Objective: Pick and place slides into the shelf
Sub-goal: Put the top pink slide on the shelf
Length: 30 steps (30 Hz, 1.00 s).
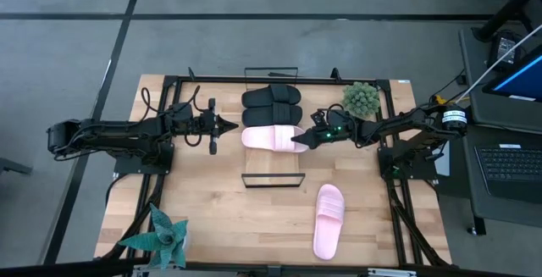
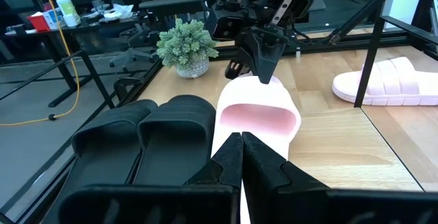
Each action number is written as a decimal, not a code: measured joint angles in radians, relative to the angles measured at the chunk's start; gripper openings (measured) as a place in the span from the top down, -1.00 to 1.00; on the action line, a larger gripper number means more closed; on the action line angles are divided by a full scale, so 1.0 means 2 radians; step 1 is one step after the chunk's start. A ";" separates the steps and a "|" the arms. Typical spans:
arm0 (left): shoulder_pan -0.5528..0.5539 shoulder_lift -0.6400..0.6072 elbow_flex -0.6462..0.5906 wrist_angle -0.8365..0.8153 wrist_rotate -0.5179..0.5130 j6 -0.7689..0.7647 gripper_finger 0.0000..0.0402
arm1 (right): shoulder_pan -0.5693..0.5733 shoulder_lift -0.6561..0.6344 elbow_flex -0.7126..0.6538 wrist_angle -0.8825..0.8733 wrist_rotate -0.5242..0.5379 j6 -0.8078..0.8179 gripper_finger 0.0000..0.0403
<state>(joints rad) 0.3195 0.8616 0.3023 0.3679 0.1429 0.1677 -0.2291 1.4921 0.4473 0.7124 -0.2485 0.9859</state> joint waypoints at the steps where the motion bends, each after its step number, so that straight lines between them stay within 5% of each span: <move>1: 0.000 0.000 0.000 0.000 0.000 0.000 1.00 | 0.000 0.000 0.000 0.000 0.000 0.000 0.99; 14: 0.000 0.000 0.000 0.000 0.000 0.000 1.00 | 0.000 0.000 0.000 0.000 0.015 -0.001 0.94; 30: 0.000 0.000 0.000 0.000 0.000 0.000 1.00 | 0.000 0.000 0.000 0.000 0.040 -0.034 0.62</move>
<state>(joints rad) 0.3195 0.8616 0.3023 0.3679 0.1429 0.1671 -0.2287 1.4925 0.4469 0.7120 -0.1686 0.9178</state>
